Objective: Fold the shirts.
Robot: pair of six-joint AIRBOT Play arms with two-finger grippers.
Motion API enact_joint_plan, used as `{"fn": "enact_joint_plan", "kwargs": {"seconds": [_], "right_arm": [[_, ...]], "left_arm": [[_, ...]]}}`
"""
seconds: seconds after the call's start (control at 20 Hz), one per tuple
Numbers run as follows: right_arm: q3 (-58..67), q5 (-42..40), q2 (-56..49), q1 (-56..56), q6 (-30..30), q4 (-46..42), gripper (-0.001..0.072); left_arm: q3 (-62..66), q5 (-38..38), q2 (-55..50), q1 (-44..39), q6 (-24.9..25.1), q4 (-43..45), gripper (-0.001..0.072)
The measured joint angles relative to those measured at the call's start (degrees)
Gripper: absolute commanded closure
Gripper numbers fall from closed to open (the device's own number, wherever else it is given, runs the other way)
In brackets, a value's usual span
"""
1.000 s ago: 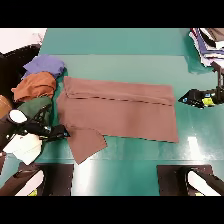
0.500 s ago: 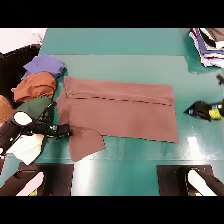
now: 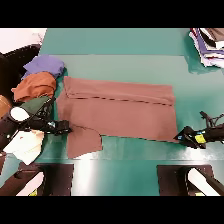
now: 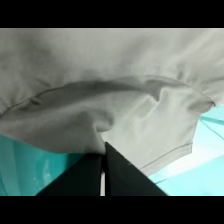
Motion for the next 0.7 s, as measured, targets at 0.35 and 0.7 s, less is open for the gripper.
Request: {"fn": "enact_joint_plan", "kwargs": {"seconds": [0.35, 0.7], "right_arm": [[3.3, -3.9, -2.5, 7.8, -0.1, -1.0, 0.0697], [10.8, 8.9, 10.5, 10.6, 0.4, -11.8, 0.0701]], "left_arm": [[3.6, -5.7, 0.8, 0.0, -0.1, 7.3, 0.0685], [6.2, -18.6, 12.0, 0.0, -3.6, 9.3, 0.0684]]}}
